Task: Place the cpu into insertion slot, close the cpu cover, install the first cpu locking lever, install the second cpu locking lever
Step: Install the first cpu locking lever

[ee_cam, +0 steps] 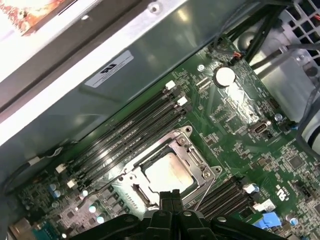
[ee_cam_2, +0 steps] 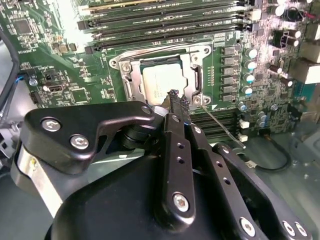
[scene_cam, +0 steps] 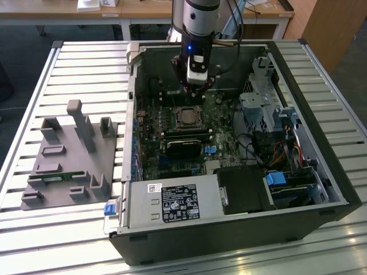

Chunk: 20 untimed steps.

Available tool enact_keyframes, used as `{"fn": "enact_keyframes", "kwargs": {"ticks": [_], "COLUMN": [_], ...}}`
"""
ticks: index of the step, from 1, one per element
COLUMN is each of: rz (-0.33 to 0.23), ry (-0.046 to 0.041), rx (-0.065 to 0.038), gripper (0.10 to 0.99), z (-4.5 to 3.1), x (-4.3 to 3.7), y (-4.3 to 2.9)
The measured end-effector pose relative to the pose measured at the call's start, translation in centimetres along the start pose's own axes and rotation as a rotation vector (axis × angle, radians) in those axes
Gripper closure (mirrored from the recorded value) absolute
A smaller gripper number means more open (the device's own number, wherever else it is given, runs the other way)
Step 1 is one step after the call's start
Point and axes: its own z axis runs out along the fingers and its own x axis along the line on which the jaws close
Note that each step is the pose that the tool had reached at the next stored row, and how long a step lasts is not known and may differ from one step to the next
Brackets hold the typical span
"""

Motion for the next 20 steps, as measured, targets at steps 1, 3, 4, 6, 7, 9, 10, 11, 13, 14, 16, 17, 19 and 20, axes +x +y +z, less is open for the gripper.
{"fn": "enact_keyframes", "kwargs": {"ticks": [1, 3, 4, 6, 7, 9, 10, 11, 13, 14, 16, 17, 19, 20], "rz": [-0.009, -0.025, -0.033, -0.052, -0.062, -0.084, -0.094, -0.105, -0.127, -0.14, -0.168, -0.184, -0.22, -0.235], "ry": [-0.0001, -0.0003, -0.0004, -0.0006, -0.0008, -0.001, -0.0011, -0.0013, -0.0015, -0.0017, -0.002, -0.0022, -0.0027, -0.003], "rx": [0.0, 0.001, 0.001, 0.002, 0.003, 0.004, 0.004, 0.005, 0.006, 0.006, 0.007, 0.008, 0.01, 0.011], "gripper": [0.98, 0.98, 0.98, 0.98, 0.98, 0.98, 0.98, 0.98, 0.98, 0.98, 0.98, 0.98, 0.98, 0.98], "z": [0.0, 0.0, 0.0, 0.0, 0.0, 0.0, 0.0, 0.0, 0.0, 0.0, 0.0, 0.0, 0.0, 0.0], "x": [0.0, 0.0, 0.0, 0.0, 0.0, 0.0, 0.0, 0.0, 0.0, 0.0, 0.0, 0.0, 0.0, 0.0], "y": [0.0, 0.0, 0.0, 0.0, 0.0, 0.0, 0.0, 0.0, 0.0, 0.0, 0.0, 0.0, 0.0, 0.0]}}
